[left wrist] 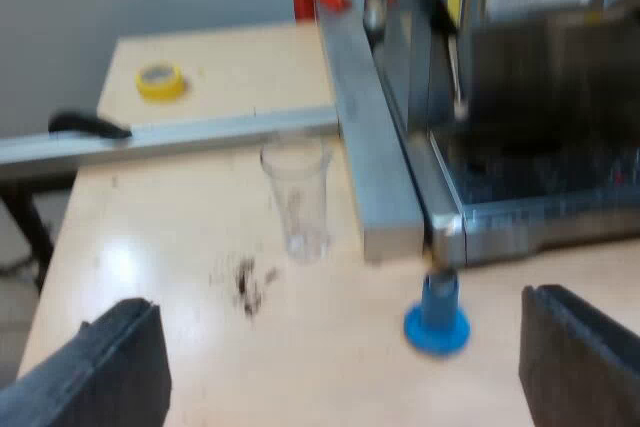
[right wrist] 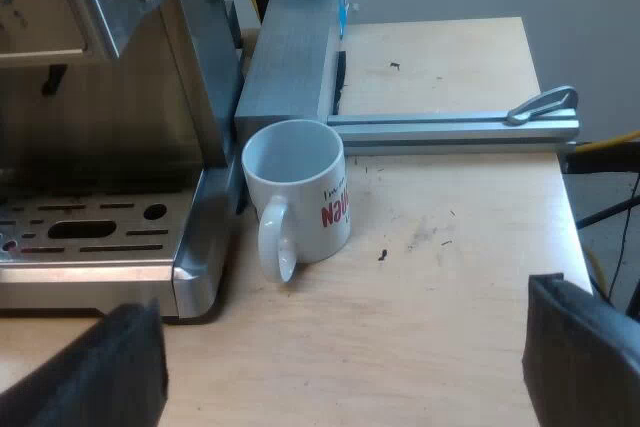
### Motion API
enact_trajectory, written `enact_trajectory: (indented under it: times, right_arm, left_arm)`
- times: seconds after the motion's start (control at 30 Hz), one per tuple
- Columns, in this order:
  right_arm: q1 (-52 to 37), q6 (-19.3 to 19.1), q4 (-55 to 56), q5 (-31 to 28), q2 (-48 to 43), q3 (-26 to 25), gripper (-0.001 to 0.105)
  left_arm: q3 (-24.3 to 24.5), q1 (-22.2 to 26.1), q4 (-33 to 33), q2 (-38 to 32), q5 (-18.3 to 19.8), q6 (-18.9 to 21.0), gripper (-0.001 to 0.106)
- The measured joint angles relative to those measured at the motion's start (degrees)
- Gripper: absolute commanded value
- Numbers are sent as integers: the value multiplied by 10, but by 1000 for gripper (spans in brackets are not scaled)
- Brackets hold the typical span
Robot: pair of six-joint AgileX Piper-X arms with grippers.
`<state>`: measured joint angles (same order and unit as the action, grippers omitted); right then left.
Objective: Grind coffee beans and then tamp
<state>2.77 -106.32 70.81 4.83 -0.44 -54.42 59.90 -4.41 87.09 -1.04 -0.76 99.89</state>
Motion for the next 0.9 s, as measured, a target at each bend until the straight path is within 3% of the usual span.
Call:
enact_trajectory:
  times: [0.23, 0.37, 0.5, 0.9]
  right_arm:
    - [2, 4, -27, 1, -1, 16, 74]
    - [2, 4, -89, 1, -1, 45, 74]
    - [2, 5, -142, 1, -1, 90, 74]
    - [2, 5, -144, 1, 0, 184, 74]
  left_arm:
    - [1, 0, 9, 0, -3, -35, 73]
    - [-22, 0, -38, 0, -3, -39, 73]
    - [-77, 0, -139, 0, -3, -41, 73]
    - [-240, 0, -280, 3, -3, -42, 73]
